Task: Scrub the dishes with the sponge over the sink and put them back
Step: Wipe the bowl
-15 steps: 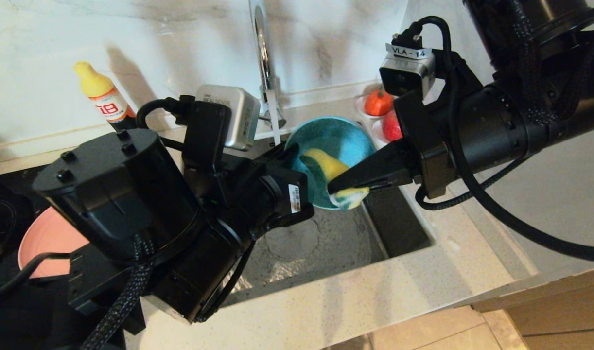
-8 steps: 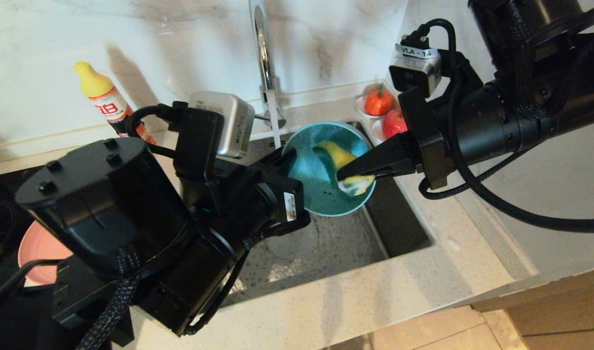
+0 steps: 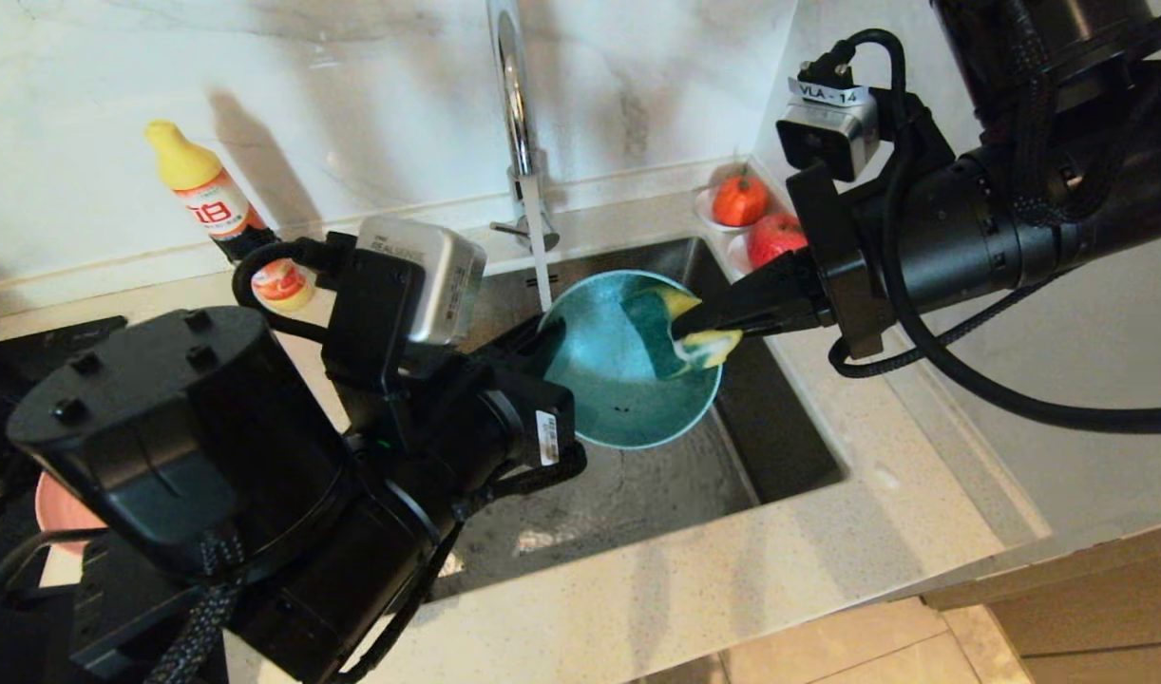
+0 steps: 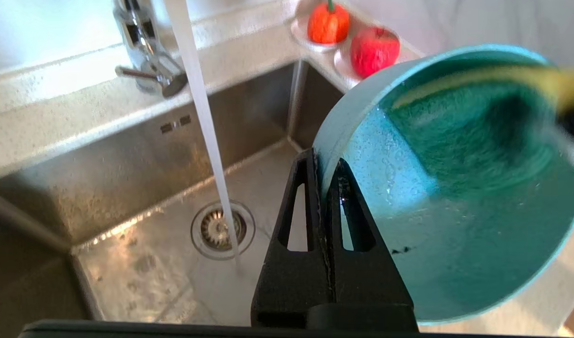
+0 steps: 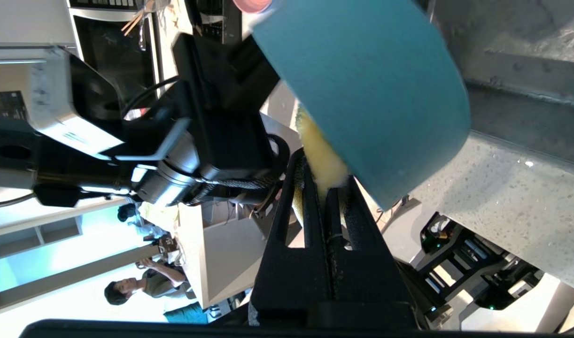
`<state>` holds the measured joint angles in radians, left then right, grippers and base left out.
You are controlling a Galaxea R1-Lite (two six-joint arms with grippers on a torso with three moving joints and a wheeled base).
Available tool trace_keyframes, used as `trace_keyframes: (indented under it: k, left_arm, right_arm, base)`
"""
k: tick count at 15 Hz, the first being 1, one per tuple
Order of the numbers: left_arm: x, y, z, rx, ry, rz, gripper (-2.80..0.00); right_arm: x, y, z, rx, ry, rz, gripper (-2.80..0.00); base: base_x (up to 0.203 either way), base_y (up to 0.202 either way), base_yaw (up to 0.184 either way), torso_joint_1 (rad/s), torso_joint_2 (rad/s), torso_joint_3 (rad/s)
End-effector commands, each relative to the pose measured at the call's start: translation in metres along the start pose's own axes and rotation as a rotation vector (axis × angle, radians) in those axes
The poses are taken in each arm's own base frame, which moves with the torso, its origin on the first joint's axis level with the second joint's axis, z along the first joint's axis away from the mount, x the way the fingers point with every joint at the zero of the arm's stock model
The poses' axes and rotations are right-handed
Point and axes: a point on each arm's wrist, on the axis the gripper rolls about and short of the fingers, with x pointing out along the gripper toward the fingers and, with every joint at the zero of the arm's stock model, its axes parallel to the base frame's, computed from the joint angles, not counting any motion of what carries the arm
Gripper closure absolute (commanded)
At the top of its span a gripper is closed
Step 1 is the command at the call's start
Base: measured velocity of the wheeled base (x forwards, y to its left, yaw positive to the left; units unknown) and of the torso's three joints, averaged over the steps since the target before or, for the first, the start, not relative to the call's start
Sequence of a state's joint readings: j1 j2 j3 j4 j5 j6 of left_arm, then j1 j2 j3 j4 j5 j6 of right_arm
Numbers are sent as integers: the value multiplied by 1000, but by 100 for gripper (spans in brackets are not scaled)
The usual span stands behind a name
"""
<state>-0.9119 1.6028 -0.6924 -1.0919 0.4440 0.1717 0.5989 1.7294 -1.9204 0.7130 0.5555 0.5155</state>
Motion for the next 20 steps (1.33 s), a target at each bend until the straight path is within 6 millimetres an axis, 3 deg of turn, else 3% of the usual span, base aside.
trace_keyframes:
  k: [1, 10, 20]
  left_arm:
    - [-4, -1, -7, 9, 19, -9, 0]
    - [-6, -8, -5, -5, -3, -61, 0]
    - [-7, -5, 4, -20, -27, -52, 0]
  right_arm:
    - [-2, 1, -1, 1, -1, 4, 0]
    - [24, -1, -4, -1, 61, 13, 0]
    - [18, -4, -10, 27, 66, -29, 0]
  base:
    - [0, 0, 0, 0, 0, 0]
    - [0, 0, 0, 0, 0, 0]
    - [0, 0, 0, 0, 0, 0]
